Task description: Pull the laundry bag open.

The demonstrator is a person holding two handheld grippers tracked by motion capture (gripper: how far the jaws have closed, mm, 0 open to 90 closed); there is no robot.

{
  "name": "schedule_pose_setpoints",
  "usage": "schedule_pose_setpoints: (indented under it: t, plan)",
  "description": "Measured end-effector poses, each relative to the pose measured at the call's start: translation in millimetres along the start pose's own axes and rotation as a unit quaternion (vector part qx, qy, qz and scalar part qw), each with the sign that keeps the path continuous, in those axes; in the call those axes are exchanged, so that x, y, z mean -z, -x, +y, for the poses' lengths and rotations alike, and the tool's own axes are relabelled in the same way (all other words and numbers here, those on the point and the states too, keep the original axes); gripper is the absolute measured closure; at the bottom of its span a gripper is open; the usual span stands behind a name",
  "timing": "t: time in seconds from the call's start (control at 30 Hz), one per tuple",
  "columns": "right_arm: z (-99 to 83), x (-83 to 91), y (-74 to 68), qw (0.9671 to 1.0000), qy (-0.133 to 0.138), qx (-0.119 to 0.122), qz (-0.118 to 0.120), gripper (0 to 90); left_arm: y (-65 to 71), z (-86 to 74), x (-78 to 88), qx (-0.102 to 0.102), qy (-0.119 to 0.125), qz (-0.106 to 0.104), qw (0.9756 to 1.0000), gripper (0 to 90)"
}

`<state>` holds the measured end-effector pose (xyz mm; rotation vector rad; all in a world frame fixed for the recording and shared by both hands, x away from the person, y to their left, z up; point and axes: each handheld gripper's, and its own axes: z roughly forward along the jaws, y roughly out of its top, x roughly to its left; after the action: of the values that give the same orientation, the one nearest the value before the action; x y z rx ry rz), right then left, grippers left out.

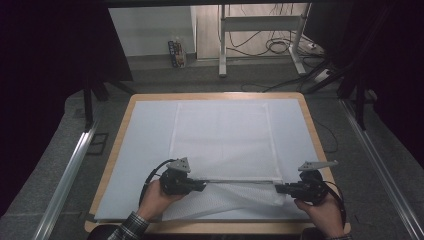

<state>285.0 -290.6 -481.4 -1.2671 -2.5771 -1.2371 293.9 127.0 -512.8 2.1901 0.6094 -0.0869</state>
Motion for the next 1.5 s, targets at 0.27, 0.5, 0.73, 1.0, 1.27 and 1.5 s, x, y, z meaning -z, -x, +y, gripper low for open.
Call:
schedule_pose_setpoints:
  t: [0.27, 0.5, 0.73, 1.0, 1.27, 1.5]
  plan:
    - [0.1, 1.3, -0.3, 1.0, 0.004, 0.0, -0.004, 85.1, -2.3, -4.4, 6.0, 0.006, 0.001, 0.004, 1.0, 87.4]
    - [0.3, 0.5, -2.3, 1.0, 0.001, 0.003, -0.001, 85.1, -2.8, -8.0, 10.6, 0.007, -0.002, 0.009, 0.9999, 87.4]
    - [0.0, 0.3, -2.8, 1.0, 0.001, 0.005, 0.001, 85.0, -5.3, -14.9, 19.0, 0.014, 0.002, 0.008, 0.9999, 87.3]
    - [-0.3, 0.2, -2.5, 1.0, 0.0, 0.005, 0.001, 84.9, -7.2, -19.3, 24.7, 0.018, 0.005, 0.011, 0.9998, 87.3]
    - [0.1, 0.0, -3.7, 1.0, 0.0, 0.008, -0.002, 84.9, -6.6, -22.3, 25.8, 0.019, 0.002, 0.017, 0.9997, 87.3]
    - [-0.1, 0.1, -3.0, 0.9999, -0.003, 0.01, -0.004, 85.0, -8.3, -28.1, 33.0, 0.027, 0.007, 0.018, 0.9995, 87.3]
